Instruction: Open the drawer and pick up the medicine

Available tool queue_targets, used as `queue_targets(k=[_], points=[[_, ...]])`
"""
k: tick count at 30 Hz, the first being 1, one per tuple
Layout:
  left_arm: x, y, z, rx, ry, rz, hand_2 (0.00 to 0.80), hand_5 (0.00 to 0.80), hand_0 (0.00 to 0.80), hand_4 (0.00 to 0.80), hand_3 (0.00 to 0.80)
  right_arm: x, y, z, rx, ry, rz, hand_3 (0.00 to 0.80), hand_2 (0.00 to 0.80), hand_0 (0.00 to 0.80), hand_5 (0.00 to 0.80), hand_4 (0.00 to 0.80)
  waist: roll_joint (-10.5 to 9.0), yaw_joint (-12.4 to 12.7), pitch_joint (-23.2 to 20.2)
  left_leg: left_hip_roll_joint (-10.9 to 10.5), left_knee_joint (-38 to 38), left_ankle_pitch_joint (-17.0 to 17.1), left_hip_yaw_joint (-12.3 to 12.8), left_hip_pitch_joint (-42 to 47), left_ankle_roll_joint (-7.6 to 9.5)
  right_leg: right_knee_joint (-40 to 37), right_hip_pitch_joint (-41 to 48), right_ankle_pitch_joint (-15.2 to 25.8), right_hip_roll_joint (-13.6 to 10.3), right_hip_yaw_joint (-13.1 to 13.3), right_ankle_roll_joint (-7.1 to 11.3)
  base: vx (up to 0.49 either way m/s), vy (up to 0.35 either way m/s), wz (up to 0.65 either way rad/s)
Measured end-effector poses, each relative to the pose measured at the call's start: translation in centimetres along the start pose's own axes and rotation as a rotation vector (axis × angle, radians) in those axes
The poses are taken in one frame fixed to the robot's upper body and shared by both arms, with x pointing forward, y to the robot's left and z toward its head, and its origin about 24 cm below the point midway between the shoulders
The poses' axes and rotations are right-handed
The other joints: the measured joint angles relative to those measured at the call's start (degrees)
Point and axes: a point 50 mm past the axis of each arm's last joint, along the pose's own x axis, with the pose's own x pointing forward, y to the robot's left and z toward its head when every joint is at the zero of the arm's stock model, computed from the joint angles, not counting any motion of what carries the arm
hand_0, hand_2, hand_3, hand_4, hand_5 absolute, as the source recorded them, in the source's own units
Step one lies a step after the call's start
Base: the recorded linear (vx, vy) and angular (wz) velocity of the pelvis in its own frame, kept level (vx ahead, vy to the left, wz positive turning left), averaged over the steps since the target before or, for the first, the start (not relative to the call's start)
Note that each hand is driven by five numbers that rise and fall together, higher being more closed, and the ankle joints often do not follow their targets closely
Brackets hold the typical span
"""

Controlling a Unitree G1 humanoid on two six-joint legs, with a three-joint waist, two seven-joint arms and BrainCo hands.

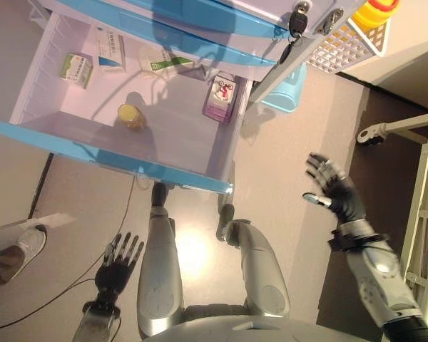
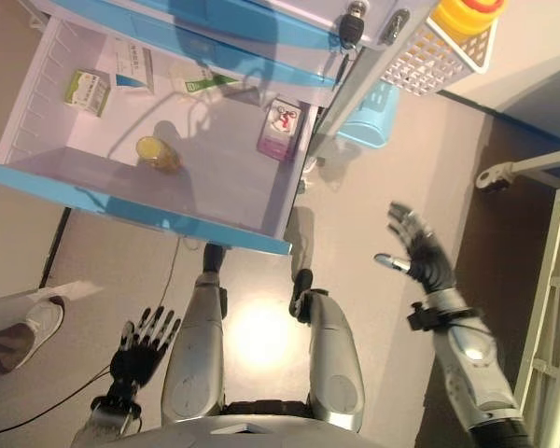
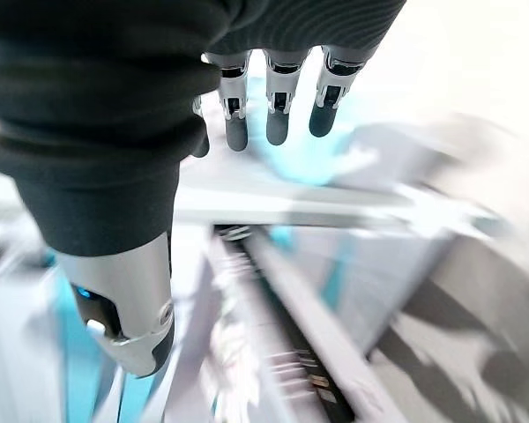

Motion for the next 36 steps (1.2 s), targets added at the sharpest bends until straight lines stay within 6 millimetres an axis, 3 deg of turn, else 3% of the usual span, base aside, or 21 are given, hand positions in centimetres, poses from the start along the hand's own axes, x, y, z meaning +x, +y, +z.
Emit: queue_targets(k=[4, 9, 18, 28, 36], points=[[0.2, -0.9, 0.1, 0.040, 0.016, -0.065, 0.000, 0.000, 0.000, 0.000, 0.000, 1.9, -0.2, 4.4, -0.356, -0.152, 0.136, 0.000, 0.000, 0.000, 0.000, 0.000, 1.05, 1.7, 0.2, -0.9, -1.9, 0.2, 0.2, 3.9, 0.56, -3.3, 5.0, 0.5, -0.9, -0.9, 0.82, 0.049, 0.029, 0.14], [0.4, -1.3, 0.1, 0.108, 0.042, -0.085, 0.000, 0.000, 0.000, 0.000, 0.000, 3.8, 0.0, 8.2, -0.505, -0.285, 0.195, 0.000, 0.000, 0.000, 0.000, 0.000, 1.33, 3.2, 0.3, -2.1, -3.7, 0.2, 0.4, 6.6, 1.54, -6.7, 9.1, 1.1, -1.9, -1.8, 1.92, 0.039, 0.013, 0.13], [0.5, -1.3, 0.1, 0.159, 0.061, -0.073, 0.000, 0.000, 0.000, 0.000, 0.000, 6.4, 2.5, 9.6, -0.508, -0.327, 0.347, 0.000, 0.000, 0.000, 0.000, 0.000, 2.33, 6.4, 0.2, -3.0, -4.6, -0.2, 0.8, 9.1, 2.61, -12.1, 15.6, 1.8, -2.4, -4.6, 3.12, 0.039, 0.003, 0.17], [1.0, -1.5, 0.1, 0.198, 0.072, -0.056, 0.000, 0.000, 0.000, 0.000, 0.000, 9.1, 6.3, 9.2, -0.497, -0.303, 0.451, 0.000, 0.000, 0.000, 0.000, 0.000, 2.75, 10.8, 0.1, -3.7, -4.8, -0.3, -0.1, 9.3, 2.72, -15.0, 18.6, 2.0, -2.2, -6.1, 3.41, 0.019, -0.016, 0.15], [1.1, -1.4, 1.0, 0.264, 0.077, -0.048, 0.000, 0.000, 0.000, 0.000, 0.000, 12.0, 8.6, 5.1, -0.541, -0.126, 0.424, 0.000, 0.000, 0.000, 0.000, 0.000, 2.94, 14.1, 0.2, -4.1, -4.9, -0.2, -1.1, 9.4, 2.82, -16.2, 20.3, 2.0, -2.1, -7.8, 3.42, 0.005, 0.001, 0.11]])
